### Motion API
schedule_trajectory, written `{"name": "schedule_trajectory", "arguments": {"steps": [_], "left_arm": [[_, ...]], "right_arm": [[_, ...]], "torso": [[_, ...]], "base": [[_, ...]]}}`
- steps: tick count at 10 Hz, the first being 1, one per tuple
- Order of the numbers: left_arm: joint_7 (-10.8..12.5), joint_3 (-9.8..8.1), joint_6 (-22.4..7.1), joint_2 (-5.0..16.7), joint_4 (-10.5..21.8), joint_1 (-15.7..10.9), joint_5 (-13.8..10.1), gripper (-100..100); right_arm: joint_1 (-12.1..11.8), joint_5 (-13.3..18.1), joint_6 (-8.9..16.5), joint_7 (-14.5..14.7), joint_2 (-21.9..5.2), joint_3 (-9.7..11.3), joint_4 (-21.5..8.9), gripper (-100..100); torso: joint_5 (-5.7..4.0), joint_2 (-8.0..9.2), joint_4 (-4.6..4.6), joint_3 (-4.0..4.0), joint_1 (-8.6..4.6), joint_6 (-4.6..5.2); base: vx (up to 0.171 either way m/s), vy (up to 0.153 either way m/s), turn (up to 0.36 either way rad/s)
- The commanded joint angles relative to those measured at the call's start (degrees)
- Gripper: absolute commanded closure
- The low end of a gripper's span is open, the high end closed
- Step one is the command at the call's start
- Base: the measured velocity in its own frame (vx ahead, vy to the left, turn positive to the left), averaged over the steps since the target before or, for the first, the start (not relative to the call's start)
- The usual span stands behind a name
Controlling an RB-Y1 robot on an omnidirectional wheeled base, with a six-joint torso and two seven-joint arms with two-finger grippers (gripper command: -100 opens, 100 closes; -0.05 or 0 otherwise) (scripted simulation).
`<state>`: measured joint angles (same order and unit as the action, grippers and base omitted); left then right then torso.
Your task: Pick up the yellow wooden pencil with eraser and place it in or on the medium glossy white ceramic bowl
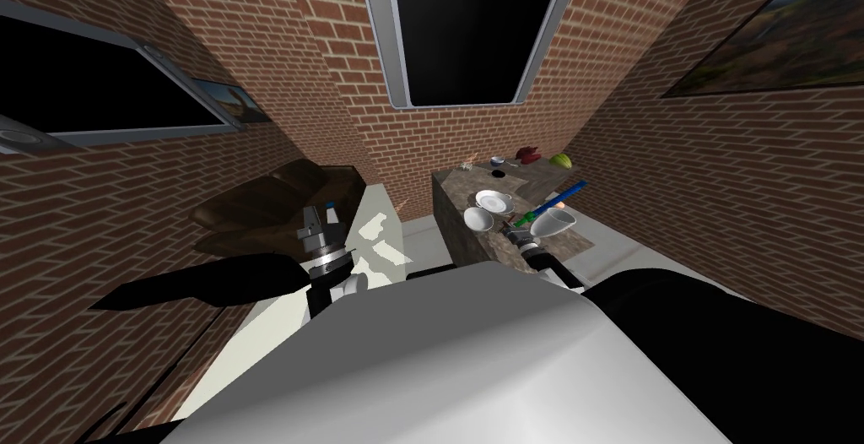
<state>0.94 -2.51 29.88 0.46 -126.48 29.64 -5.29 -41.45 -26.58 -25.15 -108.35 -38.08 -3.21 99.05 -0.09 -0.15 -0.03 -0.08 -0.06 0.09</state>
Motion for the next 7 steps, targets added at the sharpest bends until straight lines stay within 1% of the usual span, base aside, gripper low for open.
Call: {"name": "schedule_trajectory", "arguments": {"steps": [1, 2, 3, 4, 5, 6, 7], "left_arm": [[0.00, 0.00, 0.00, 0.00, 0.00, 0.00, 0.00, 0], [0.00, 0.00, 0.00, 0.00, 0.00, 0.00, 0.00, 0], [0.00, 0.00, 0.00, 0.00, 0.00, 0.00, 0.00, 0], [0.00, 0.00, 0.00, -0.01, 0.00, 0.01, 0.00, 0], [0.00, 0.01, 0.00, -0.01, 0.00, 0.00, 0.00, 0], [0.00, 0.01, 0.00, -0.02, 0.00, 0.00, 0.00, 0], [0.00, 0.02, 0.00, -0.02, 0.00, 0.00, 0.00, 0]], "right_arm": [[0.00, 0.00, 0.00, 0.00, 0.00, 0.00, 0.00, 100], [0.00, 0.01, 0.00, 0.01, -0.01, 0.00, 0.00, 0], [-0.09, -0.72, 0.48, -0.29, -0.25, -1.34, -0.03, 100], [-0.12, -0.97, 0.66, -0.40, -0.33, -1.82, -0.03, 100], [-0.15, -1.25, 0.85, -0.51, -0.42, -2.33, -0.03, 100], [-0.20, -1.81, 1.29, -0.73, -0.57, -3.41, -0.02, 100], [-0.22, -2.08, 1.53, -0.82, -0.65, -3.95, 0.00, 100]], "torso": [[0.00, 0.00, 0.00, 0.00, 0.00, 0.00], [0.00, 0.00, 0.00, 0.00, 0.00, 0.00], [-0.01, 0.00, 0.00, 0.00, -0.01, 0.00], [0.04, 0.05, -0.01, 0.02, 0.28, 0.11], [0.09, 0.13, 0.00, 0.06, 0.55, 0.07], [0.11, 0.09, 0.00, 0.05, 0.68, 0.01], [0.15, 0.15, 0.00, 0.07, 0.89, 0.06]], "base": [[0.000, 0.000, 0.000], [0.000, 0.000, 0.000], [0.000, 0.099, -0.194], [-0.020, 0.165, -0.195], [-0.012, 0.173, -0.082], [-0.029, 0.227, -0.143], [-0.026, 0.212, -0.158]]}}
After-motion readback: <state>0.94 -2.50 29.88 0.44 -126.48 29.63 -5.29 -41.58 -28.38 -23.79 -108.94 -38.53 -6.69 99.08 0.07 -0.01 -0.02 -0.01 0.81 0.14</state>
